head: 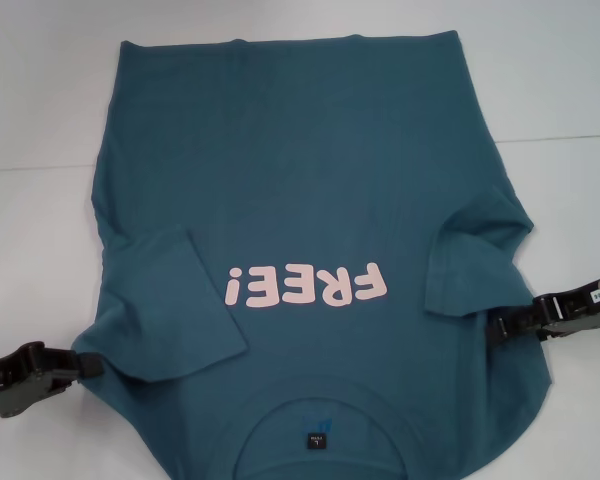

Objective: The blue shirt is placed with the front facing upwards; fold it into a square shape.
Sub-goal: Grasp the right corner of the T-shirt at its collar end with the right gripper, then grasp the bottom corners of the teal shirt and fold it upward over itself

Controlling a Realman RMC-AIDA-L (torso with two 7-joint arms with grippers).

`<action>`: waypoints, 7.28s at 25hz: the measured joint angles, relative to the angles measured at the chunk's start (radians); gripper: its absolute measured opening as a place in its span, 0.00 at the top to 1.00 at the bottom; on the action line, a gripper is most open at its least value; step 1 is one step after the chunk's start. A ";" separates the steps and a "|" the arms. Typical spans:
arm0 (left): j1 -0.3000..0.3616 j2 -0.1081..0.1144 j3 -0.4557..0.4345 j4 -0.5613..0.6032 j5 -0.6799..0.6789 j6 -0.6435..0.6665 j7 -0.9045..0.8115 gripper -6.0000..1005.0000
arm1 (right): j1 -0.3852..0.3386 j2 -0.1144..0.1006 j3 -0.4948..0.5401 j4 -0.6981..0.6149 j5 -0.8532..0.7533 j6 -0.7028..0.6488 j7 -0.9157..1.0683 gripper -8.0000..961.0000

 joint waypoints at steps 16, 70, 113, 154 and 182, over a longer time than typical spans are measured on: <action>-0.002 0.000 -0.001 -0.001 -0.009 0.002 -0.001 0.97 | 0.007 0.006 -0.007 -0.005 -0.045 -0.008 0.029 0.28; 0.059 -0.003 0.082 0.218 0.233 0.383 0.005 0.97 | -0.094 0.073 -0.060 -0.383 -0.271 -0.488 -0.016 0.96; -0.434 0.091 0.395 -0.075 0.151 -0.516 -0.126 0.97 | 0.085 0.012 -0.029 -0.211 -0.146 0.276 0.257 0.96; -0.506 0.054 0.507 -0.145 0.223 -0.820 -0.123 0.97 | 0.279 0.039 -0.240 0.089 -0.342 0.799 0.244 0.95; -0.506 0.054 0.539 -0.175 0.235 -0.841 -0.215 0.72 | 0.277 0.053 -0.327 0.111 -0.345 0.881 0.209 0.60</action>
